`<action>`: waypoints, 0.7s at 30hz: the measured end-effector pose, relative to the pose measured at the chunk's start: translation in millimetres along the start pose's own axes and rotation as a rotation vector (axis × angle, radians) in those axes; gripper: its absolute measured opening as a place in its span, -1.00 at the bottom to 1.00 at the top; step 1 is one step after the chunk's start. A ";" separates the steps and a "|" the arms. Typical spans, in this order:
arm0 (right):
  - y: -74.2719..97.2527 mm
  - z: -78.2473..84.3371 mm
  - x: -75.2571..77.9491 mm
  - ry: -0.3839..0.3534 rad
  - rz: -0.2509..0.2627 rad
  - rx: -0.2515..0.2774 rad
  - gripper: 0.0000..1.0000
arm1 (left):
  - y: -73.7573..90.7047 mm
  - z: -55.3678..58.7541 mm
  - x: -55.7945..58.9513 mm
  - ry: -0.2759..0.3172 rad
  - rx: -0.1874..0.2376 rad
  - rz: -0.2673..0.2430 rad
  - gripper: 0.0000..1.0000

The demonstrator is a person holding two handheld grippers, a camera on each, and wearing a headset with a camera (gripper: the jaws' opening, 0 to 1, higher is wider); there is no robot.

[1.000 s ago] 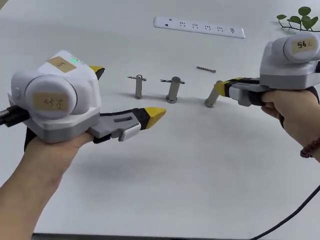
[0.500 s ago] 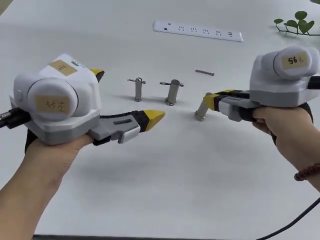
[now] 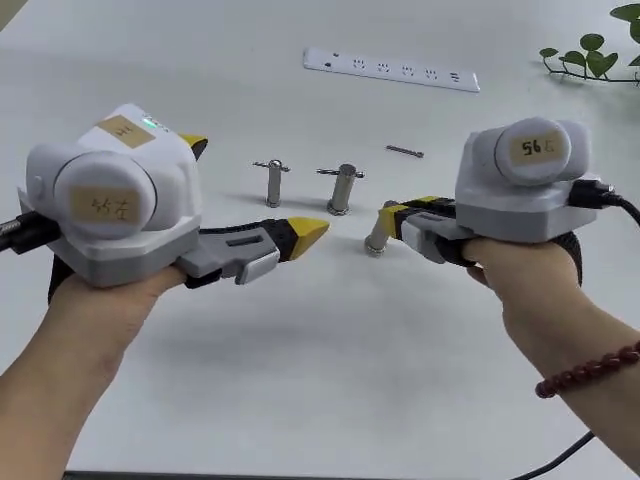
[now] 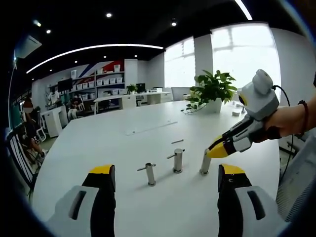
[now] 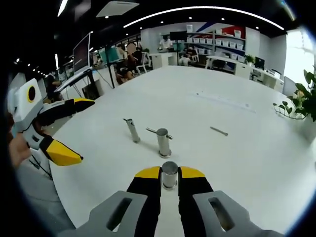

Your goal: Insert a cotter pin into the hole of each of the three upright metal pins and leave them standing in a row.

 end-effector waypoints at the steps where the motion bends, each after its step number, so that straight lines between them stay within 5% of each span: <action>1: -0.1 0.3 -1.9 0.009 -0.001 0.000 -0.88 | 0.0 -0.2 -0.1 0.001 0.002 0.000 0.69; 21: -1.6 8.3 -11.4 -0.031 0.030 0.003 -0.86 | 1.1 1.4 -1.2 0.005 -0.014 -0.006 0.70</action>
Point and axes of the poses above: the centre of the closed fingertips' face, and the gripper's own axes: y roughly backward along the fingers, x roughly to its right, z roughly out of its underside, the point moved 10 cm from there along y, roughly backward along the fingers, and after that the axes turned 10 degrees about x, right-handed, at the moved point
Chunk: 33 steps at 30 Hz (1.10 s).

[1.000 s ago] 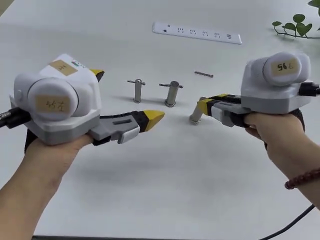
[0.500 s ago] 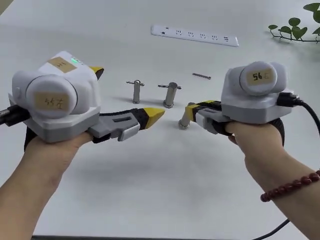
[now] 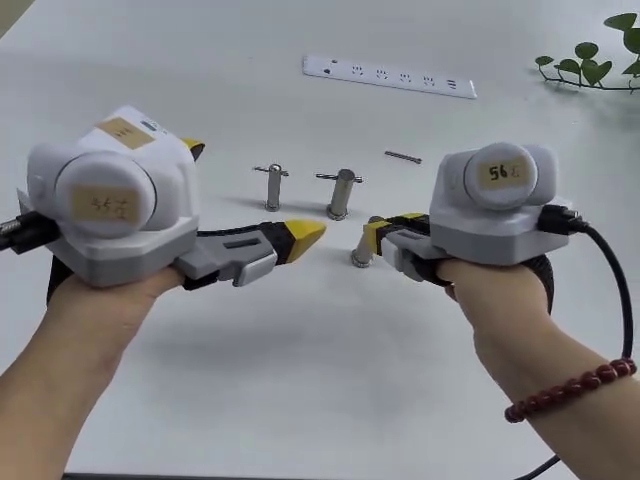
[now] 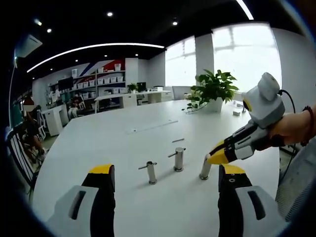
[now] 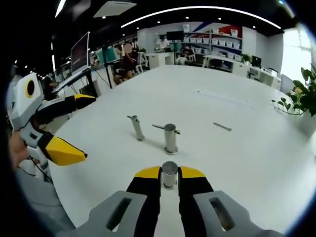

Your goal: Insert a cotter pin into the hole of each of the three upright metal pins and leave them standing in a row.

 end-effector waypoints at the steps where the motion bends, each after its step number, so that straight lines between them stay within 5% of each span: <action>1: 0.4 0.0 -0.4 -0.003 0.003 0.000 -0.86 | -0.1 0.4 0.0 0.000 -0.003 0.000 0.70; 18: 3.3 10.7 -2.6 -0.066 0.008 0.020 -0.68 | -1.4 3.1 0.0 0.014 -0.026 0.010 0.77; 33: 19.6 -8.7 19.1 -0.026 -0.126 0.025 -0.50 | -2.4 5.2 2.1 0.023 -0.034 0.014 0.97</action>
Point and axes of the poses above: the centre of the closed fingertips' face, and the gripper's own axes: y roughly backward along the fingers, x roughly to its right, z roughly out of its underside, the point moved 10 cm from there along y, roughly backward along the fingers, and after that the axes turned 10 degrees about x, right-handed, at the moved point
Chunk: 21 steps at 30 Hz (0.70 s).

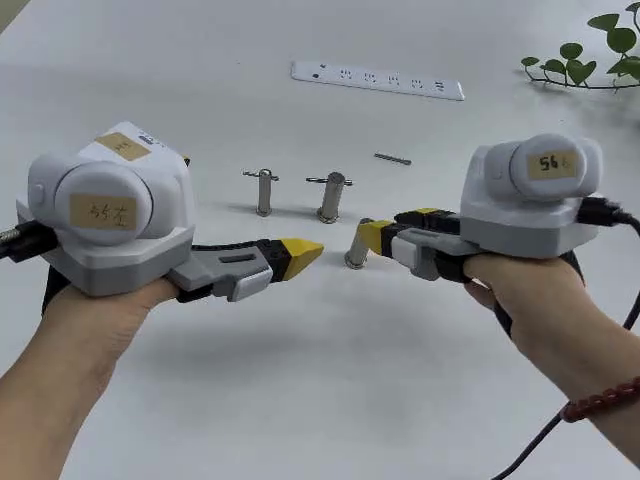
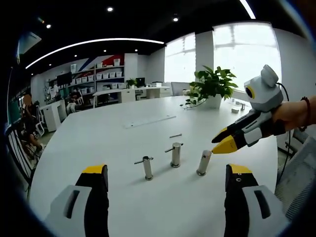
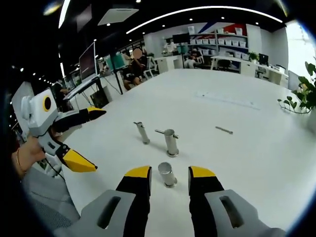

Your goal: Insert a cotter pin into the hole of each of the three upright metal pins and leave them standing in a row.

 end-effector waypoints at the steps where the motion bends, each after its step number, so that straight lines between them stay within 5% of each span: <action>1: 1.8 -2.8 4.0 0.018 -0.006 0.001 -0.50 | -0.3 -0.1 0.4 0.004 0.004 0.003 0.97; 10: -8.2 -22.1 41.5 0.141 -0.047 -0.011 -0.52 | -2.0 3.1 3.5 -0.010 -0.015 0.020 0.97; 21: -32.4 -36.9 81.3 0.196 -0.035 -0.074 -0.58 | -3.6 4.5 6.7 -0.014 -0.006 0.032 0.94</action>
Point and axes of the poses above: the centre of the closed fingertips' face, and the gripper's own axes: y roughly backward along the fingers, x roughly to its right, z roughly out of its underside, the point moved 10 cm from there along y, roughly backward along the fingers, and after that the axes turned 10 degrees about x, right-handed, at the moved point
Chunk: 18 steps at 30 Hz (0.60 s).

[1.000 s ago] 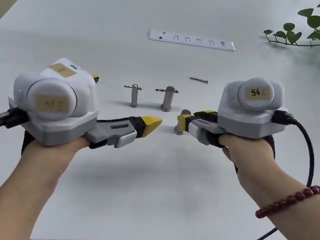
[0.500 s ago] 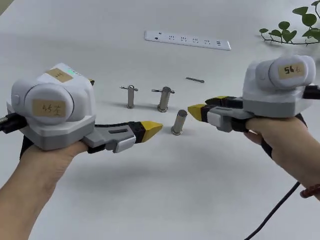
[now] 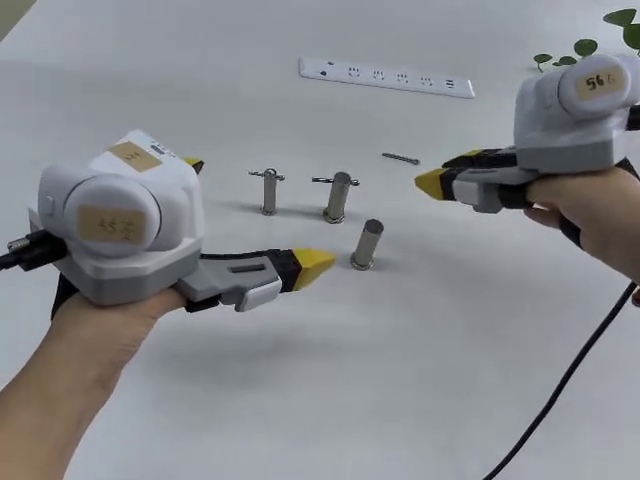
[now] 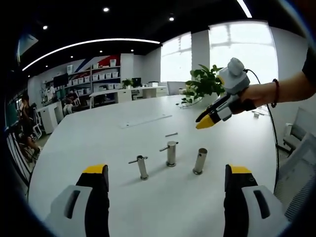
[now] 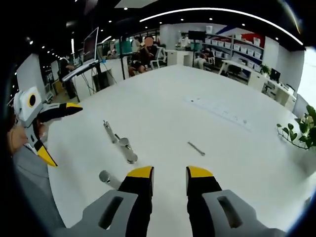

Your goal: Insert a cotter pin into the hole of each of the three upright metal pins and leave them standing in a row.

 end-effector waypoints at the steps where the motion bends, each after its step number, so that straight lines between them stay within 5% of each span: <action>1: -1.5 -0.9 2.6 0.002 0.001 -0.004 -0.59 | -0.3 0.2 0.3 0.000 -0.001 0.002 0.94; 8: -20.6 -4.2 14.4 -0.017 -0.060 -0.032 -0.70 | -1.4 2.8 -1.1 -0.009 -0.017 -0.012 0.88; 18: -45.5 -7.7 27.8 -0.042 -0.050 -0.075 -0.74 | -1.8 4.2 -1.8 -0.003 -0.023 -0.011 0.85</action>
Point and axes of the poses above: the centre of the closed fingertips' face, and the gripper's own axes: y roughly backward along the fingers, x roughly to its right, z roughly out of its underside, the point moved 10 cm from there along y, roughly backward along the fingers, and after that the axes turned 10 degrees about x, right-handed, at the moved point
